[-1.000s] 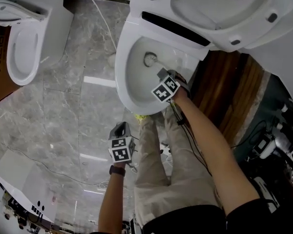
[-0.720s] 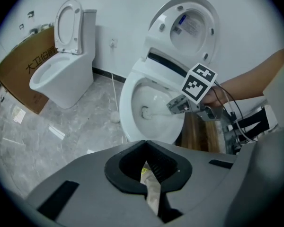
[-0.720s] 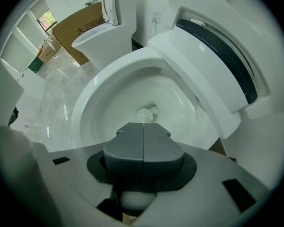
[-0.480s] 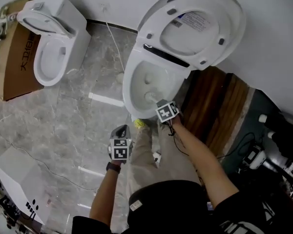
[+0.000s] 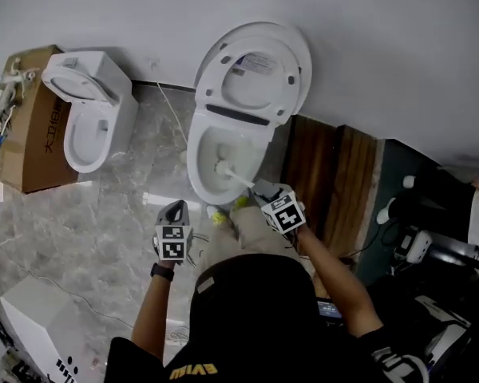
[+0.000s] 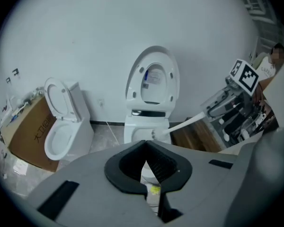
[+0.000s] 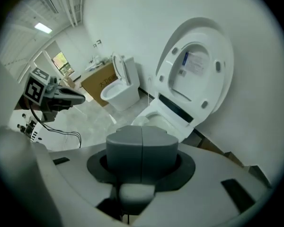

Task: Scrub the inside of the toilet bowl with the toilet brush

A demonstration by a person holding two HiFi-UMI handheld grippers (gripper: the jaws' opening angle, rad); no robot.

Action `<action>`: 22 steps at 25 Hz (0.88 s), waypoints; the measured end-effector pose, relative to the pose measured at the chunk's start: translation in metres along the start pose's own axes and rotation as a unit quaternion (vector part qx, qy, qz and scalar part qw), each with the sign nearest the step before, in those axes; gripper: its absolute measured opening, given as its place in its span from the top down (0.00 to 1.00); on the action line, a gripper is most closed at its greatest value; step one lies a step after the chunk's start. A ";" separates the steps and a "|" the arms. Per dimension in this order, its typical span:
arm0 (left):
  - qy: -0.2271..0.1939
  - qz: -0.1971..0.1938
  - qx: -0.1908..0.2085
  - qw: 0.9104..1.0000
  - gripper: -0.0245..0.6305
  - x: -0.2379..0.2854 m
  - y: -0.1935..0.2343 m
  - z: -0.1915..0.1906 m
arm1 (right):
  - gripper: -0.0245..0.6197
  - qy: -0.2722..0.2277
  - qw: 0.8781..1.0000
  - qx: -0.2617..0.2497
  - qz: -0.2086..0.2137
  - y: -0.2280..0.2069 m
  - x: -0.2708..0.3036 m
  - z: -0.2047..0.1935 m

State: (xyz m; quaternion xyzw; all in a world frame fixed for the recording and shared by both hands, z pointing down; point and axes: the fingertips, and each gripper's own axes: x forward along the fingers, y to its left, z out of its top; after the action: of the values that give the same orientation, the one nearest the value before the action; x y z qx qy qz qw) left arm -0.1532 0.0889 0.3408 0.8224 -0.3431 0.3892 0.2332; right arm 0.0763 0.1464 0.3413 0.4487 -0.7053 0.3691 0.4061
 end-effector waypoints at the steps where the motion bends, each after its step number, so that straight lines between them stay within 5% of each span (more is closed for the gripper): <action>1: -0.007 0.006 0.004 1.000 0.93 -0.005 0.001 0.012 | 0.72 -0.015 1.000 0.014 -0.004 -0.002 -0.016 0.001; 6: -0.037 0.026 0.029 0.999 0.93 -0.032 -0.006 0.074 | 0.72 -0.068 0.992 0.105 0.003 -0.009 -0.061 -0.006; 13: -0.058 0.015 0.085 0.995 0.93 -0.056 -0.013 0.122 | 0.72 -0.073 0.983 0.167 0.017 0.013 -0.058 -0.017; 18: -0.060 -0.054 0.152 0.985 0.93 -0.045 -0.013 0.134 | 0.72 -0.083 0.967 0.239 -0.044 0.031 -0.059 -0.016; 22: -0.052 -0.127 0.198 0.971 0.93 -0.039 -0.009 0.128 | 0.72 -0.109 0.934 0.324 -0.107 0.061 -0.074 -0.013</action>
State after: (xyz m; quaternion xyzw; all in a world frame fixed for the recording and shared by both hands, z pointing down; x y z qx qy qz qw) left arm -0.1029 0.0259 0.2335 0.9082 -0.1635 0.3733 0.0949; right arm 0.0422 0.2024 0.2703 0.6659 -0.5352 0.4810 0.1968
